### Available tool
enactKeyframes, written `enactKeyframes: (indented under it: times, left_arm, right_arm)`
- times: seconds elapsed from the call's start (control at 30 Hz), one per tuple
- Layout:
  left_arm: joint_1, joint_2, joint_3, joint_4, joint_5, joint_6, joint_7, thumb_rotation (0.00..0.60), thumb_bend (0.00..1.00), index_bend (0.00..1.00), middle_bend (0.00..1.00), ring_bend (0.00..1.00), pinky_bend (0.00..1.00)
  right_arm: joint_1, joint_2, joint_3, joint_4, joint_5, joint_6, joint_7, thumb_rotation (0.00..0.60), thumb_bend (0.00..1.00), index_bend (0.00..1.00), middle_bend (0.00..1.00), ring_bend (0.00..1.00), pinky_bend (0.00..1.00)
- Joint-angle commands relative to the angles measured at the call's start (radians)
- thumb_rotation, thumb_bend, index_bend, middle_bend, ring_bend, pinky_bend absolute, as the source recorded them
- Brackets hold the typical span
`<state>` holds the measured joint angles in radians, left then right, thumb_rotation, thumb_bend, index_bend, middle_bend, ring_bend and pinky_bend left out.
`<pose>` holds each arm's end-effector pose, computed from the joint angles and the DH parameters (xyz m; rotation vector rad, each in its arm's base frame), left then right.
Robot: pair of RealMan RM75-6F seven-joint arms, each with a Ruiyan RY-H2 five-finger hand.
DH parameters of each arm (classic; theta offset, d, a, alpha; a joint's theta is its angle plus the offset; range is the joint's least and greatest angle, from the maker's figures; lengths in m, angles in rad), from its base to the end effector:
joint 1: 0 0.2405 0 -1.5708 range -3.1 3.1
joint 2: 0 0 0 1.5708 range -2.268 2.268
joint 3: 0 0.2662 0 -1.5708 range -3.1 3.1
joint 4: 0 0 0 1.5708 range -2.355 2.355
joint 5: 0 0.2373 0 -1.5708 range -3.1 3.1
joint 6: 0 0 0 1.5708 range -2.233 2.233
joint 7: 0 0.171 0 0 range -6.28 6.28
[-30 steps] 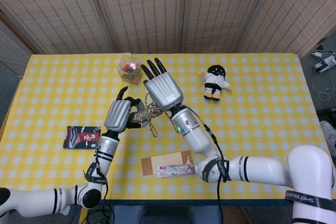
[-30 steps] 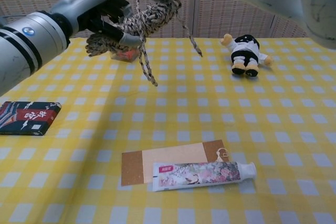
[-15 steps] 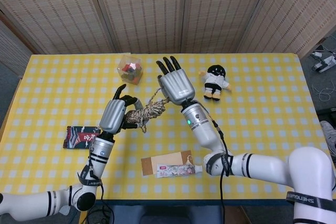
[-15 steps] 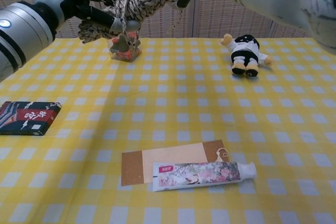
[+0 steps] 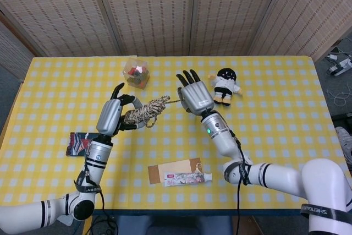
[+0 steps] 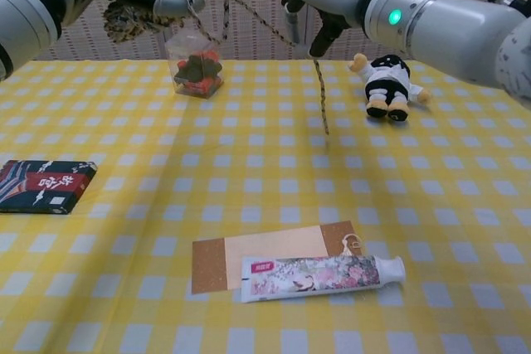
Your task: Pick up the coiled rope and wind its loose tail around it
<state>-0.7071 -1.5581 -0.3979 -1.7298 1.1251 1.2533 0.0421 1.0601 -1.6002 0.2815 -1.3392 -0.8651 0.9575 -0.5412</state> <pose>-0.0592 0.3803 0.0262 -1.3727 -1.2485 -1.6265 -0.0437 -0.4610 -0.0364 1.8267 -0.7004 0.9571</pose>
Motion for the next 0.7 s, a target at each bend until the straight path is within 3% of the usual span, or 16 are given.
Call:
enactKeyframes:
  times: [0.03, 0.7]
  left_arm:
    - [0.003, 0.009, -0.01, -0.013, -0.01, -0.004, -0.011, 0.57, 0.2, 0.74, 0.61, 0.42, 0.0]
    - [-0.022, 0.02, -0.107, 0.005, -0.153, 0.006, 0.012, 0.565, 0.2, 0.74, 0.61, 0.42, 0.0]
  right_arm:
    - [-0.01, -0.011, -0.012, 0.019, -0.014, -0.012, 0.022, 0.6, 0.4, 0.55, 0.12, 0.0, 0.0]
    - [-0.082, -0.054, -0.126, 0.004, -0.165, 0.0, 0.037, 0.6, 0.4, 0.55, 0.12, 0.0, 0.0]
